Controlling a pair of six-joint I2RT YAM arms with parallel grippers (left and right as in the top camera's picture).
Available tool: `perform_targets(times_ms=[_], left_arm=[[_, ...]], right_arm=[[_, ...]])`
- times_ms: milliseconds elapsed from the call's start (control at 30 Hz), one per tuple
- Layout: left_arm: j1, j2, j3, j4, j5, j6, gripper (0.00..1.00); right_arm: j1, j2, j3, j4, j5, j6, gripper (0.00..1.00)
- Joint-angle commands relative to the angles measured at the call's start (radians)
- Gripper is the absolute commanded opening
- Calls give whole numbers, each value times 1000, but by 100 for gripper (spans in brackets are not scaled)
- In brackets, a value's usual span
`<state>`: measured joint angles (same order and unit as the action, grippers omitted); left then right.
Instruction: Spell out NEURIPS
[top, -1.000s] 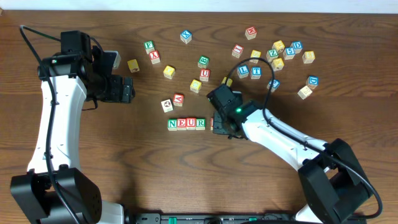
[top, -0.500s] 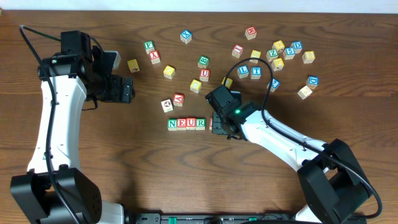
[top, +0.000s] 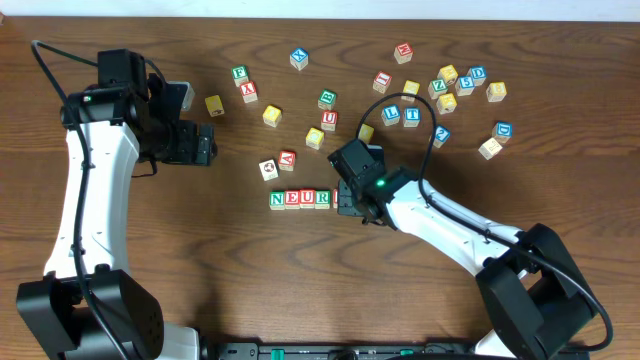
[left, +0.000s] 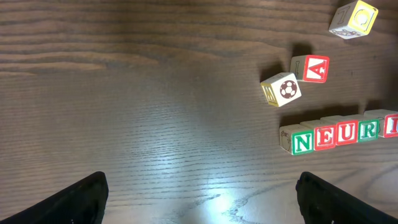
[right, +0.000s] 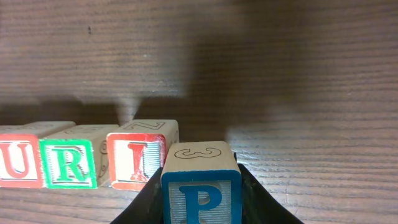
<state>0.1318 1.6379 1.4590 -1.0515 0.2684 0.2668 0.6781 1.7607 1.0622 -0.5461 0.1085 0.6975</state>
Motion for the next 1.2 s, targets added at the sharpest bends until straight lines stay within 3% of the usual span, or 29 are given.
perform_targets(times_ms=[0, 1167], left_arm=[[0, -14, 20, -5, 11, 13, 95], [0, -14, 20, -5, 11, 13, 95]], right_arm=[[9, 9, -19, 11, 14, -18, 26], [10, 9, -24, 38, 1, -45, 28]])
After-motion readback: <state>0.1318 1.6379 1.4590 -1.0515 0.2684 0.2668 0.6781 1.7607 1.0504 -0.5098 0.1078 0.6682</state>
